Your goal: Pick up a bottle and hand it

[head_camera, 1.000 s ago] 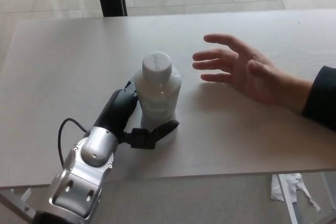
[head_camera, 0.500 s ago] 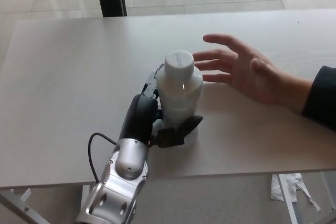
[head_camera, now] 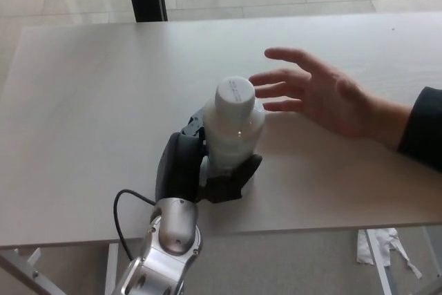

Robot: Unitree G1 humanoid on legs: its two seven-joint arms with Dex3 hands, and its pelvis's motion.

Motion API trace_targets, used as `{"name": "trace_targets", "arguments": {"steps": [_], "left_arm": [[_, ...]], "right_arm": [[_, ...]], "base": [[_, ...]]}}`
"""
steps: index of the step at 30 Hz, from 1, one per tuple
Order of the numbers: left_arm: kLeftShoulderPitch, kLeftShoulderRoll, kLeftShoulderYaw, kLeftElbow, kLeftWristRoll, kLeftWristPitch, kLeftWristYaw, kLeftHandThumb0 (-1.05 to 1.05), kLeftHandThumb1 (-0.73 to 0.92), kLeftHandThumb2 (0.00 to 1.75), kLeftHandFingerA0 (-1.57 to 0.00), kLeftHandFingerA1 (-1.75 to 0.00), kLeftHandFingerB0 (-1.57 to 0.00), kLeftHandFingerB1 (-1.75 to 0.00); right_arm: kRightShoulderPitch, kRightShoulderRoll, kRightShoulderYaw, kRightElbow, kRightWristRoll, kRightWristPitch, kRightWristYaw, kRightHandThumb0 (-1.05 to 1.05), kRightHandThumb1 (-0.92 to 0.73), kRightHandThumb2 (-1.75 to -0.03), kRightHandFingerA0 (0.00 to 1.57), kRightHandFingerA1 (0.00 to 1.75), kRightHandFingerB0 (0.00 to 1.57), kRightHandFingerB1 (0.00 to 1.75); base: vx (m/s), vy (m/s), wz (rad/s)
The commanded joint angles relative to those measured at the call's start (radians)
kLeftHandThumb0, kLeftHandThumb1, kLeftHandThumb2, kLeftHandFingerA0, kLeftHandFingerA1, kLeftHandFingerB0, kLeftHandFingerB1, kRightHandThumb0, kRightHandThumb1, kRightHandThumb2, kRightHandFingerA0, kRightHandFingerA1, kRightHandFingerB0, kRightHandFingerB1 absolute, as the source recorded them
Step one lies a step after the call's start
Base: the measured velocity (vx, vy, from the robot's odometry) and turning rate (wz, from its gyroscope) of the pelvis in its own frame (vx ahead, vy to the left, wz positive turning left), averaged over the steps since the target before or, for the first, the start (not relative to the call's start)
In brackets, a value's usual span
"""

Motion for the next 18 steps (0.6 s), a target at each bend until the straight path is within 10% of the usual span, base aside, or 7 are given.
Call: {"name": "trace_targets", "arguments": {"steps": [1,18], "left_arm": [[0.003,0.037,0.025,0.016,0.033,-0.17,0.078,-0.04,0.58,1.27,-0.95,-1.75,-0.78,-1.71],[-0.411,0.025,0.016,0.188,0.07,-0.039,0.033,0.01,0.35,1.45,-0.97,-1.69,-0.87,-1.5]], "right_arm": [[0.013,-0.009,-0.009,-0.011,-0.009,-0.02,-0.015,-0.68,-0.62,-0.59,0.5,0.77,0.36,0.6],[-0.006,-0.024,0.005,0.026,-0.021,-0.031,-0.002,-0.65,-0.59,-0.6,0.48,0.77,0.36,0.59]], "base": [[0.0,0.0,0.0],[0.0,0.0,0.0]]}}
